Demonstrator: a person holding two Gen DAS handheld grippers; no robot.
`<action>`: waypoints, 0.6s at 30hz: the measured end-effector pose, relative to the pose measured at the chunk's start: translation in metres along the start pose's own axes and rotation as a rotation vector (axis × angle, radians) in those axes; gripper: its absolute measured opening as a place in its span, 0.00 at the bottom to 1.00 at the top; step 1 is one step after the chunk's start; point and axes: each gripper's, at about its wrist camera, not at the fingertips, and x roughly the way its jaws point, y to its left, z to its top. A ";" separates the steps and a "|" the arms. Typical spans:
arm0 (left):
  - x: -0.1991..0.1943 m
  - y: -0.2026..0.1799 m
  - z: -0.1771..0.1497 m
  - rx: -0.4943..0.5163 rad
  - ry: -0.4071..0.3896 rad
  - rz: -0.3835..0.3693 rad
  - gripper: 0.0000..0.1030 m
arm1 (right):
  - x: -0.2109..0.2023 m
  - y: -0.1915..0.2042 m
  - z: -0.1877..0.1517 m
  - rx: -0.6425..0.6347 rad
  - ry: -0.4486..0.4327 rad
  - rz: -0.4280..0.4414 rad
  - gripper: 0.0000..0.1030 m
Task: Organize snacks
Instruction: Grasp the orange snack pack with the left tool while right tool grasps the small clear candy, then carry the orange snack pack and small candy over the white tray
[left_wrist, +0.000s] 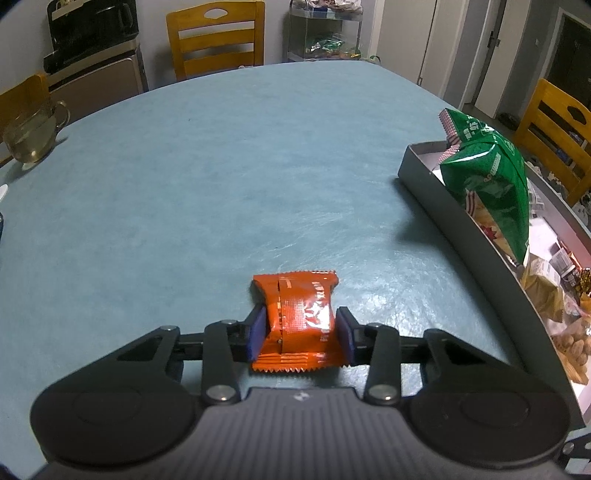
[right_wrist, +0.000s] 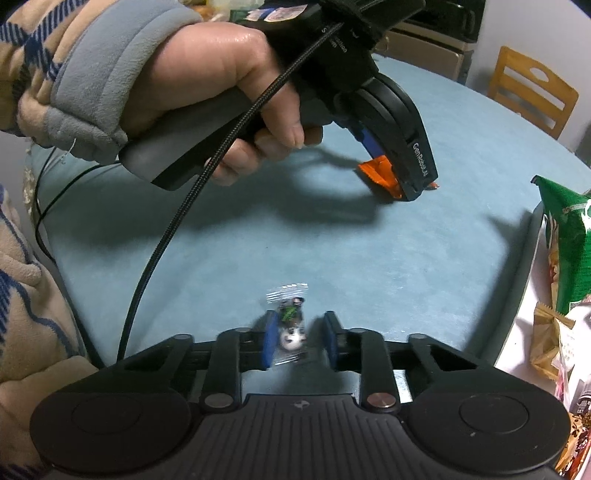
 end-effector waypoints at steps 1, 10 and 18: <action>0.000 0.000 0.000 0.002 0.001 -0.001 0.36 | -0.001 -0.002 -0.001 0.004 0.000 -0.001 0.21; -0.003 0.004 0.000 0.005 -0.002 -0.012 0.33 | -0.001 -0.006 0.001 0.029 0.000 -0.005 0.15; -0.012 0.005 -0.001 0.019 -0.023 -0.021 0.33 | -0.005 -0.021 0.002 0.091 -0.030 -0.041 0.15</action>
